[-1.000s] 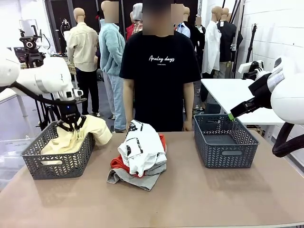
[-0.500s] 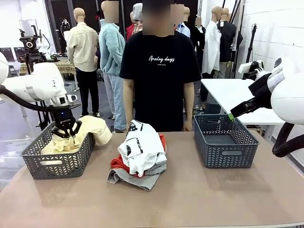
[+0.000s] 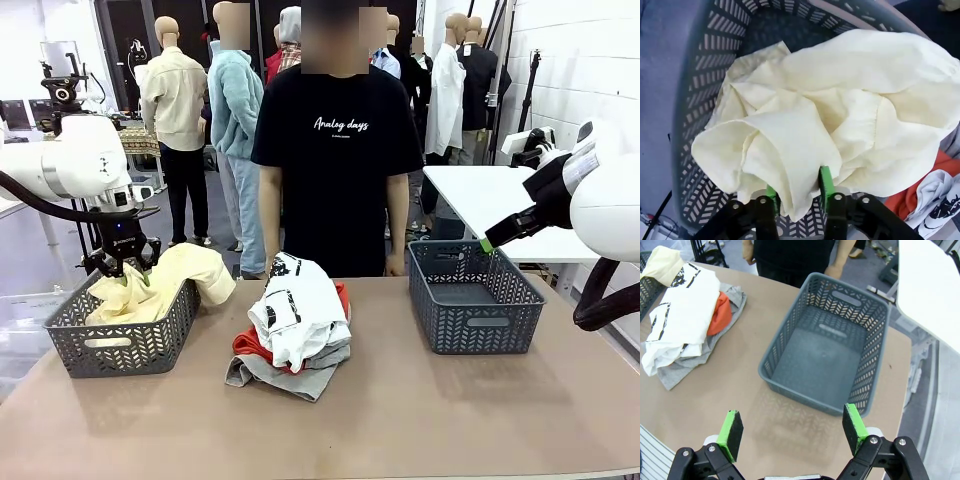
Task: Sort the tops and bottoms.
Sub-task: Sort the clothes according to human instructions.
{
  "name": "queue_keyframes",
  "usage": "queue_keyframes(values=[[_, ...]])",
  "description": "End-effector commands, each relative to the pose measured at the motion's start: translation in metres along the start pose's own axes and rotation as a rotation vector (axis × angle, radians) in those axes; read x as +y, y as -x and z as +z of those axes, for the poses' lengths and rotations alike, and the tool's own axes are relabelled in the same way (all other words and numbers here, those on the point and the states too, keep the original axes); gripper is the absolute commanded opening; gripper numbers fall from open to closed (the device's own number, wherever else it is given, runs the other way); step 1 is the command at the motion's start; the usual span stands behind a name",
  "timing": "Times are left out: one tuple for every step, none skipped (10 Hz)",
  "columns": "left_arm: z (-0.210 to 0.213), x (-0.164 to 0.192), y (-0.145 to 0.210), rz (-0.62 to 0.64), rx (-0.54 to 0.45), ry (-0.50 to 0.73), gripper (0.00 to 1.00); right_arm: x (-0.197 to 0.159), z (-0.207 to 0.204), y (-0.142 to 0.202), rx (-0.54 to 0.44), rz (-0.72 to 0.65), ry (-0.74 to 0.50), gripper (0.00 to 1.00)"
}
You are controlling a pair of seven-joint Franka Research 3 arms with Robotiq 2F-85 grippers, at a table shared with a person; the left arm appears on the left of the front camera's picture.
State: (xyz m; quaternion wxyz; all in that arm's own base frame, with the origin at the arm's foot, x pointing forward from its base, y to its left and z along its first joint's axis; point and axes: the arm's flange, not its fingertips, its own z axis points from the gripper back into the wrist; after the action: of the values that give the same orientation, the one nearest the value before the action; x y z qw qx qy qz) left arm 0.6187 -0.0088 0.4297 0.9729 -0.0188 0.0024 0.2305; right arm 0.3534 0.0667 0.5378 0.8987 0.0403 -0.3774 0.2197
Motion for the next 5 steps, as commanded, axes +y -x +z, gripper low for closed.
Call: queue_keyframes(values=[[0.016, 0.005, -0.004, -0.017, -0.056, -0.011, 0.76, -0.001, -0.002, 0.000, 0.000, 0.002, -0.002, 1.00], [0.027, 0.006, -0.006, -0.044, -0.048, -0.022, 0.76, -0.001, -0.002, 0.000, 0.000, 0.002, -0.002, 1.00], [0.037, 0.007, -0.009, -0.066, -0.025, -0.033, 0.76, -0.001, -0.002, 0.000, 0.000, 0.002, -0.002, 1.00], [0.047, 0.008, -0.010, -0.071, -0.046, -0.038, 0.76, -0.001, -0.002, 0.000, 0.000, 0.002, -0.002, 1.00], [0.056, 0.008, -0.009, -0.069, -0.066, -0.019, 0.76, -0.001, -0.002, 0.000, 0.000, 0.002, -0.002, 1.00]])
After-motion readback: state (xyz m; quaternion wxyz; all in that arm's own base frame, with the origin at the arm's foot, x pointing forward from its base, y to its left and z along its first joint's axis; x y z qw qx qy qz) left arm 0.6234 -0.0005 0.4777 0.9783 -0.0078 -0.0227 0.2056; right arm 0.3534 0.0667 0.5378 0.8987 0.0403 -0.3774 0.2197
